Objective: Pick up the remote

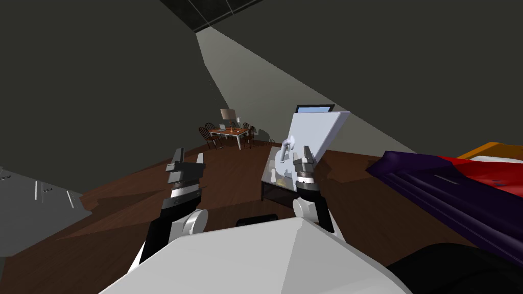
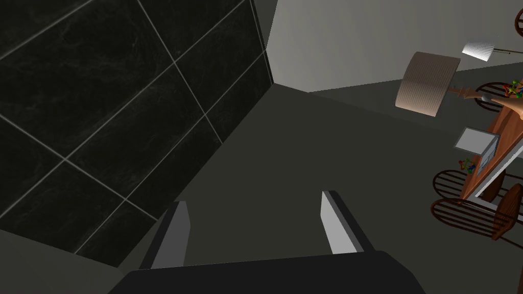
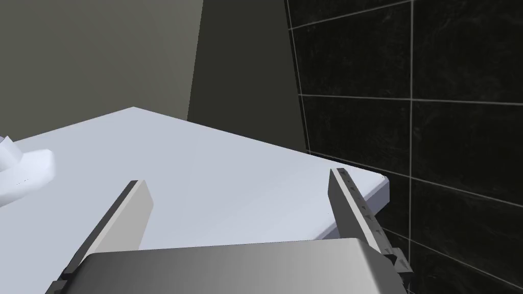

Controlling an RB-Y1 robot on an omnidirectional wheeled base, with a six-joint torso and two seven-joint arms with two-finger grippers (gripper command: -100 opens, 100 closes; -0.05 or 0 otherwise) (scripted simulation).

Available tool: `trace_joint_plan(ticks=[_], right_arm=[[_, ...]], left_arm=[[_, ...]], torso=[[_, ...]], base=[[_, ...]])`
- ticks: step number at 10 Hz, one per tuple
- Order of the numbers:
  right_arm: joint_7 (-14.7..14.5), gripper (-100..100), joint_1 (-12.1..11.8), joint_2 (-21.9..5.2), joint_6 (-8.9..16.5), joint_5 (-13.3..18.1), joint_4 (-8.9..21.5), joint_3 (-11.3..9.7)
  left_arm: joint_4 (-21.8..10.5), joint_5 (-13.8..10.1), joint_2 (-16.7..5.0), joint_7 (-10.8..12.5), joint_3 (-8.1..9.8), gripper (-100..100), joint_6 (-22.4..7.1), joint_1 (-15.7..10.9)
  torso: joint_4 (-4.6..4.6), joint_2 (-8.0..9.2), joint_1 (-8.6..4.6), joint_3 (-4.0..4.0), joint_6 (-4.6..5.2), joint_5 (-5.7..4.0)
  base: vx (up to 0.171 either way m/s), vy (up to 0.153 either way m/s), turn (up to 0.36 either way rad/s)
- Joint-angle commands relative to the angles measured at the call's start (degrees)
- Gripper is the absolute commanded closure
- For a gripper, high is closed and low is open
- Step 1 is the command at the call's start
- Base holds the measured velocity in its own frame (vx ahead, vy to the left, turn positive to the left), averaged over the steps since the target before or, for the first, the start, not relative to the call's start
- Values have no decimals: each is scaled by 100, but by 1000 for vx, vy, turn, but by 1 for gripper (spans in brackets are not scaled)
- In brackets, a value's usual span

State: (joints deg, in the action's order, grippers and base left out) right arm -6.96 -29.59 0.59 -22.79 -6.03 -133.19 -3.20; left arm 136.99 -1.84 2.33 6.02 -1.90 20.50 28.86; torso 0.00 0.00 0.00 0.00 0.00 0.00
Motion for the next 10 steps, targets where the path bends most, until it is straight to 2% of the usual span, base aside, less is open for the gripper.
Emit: trace_joint_plan(ticks=[1, 4, 7, 10], right_arm=[[48, -100, 19, -217, 92, -16, 45, 35], [232, -100, 98, -664, 450, -73, 202, 176], [517, -100, 227, -1034, 981, -158, 439, 390], [746, -100, 332, -1231, 1431, -226, 629, 558]], left_arm=[[0, 0, 0, 0, 0, 0, 0, 0], [0, 0, 0, 0, 0, 0, 0, 1], [0, 0, 1, 0, -1, 0, 0, 1], [1, 0, 1, 0, -1, 0, 0, 1]], torso=[[0, 0, 0, 0, 0, 0], [-6, -27, 21, -15, 0, 4], [-10, -44, 52, -26, -2, 11], [-10, -42, 51, -25, -1, 13]], base=[[25, 21, 6], [77, 66, 10], [122, 139, 21], [109, 134, 17]])
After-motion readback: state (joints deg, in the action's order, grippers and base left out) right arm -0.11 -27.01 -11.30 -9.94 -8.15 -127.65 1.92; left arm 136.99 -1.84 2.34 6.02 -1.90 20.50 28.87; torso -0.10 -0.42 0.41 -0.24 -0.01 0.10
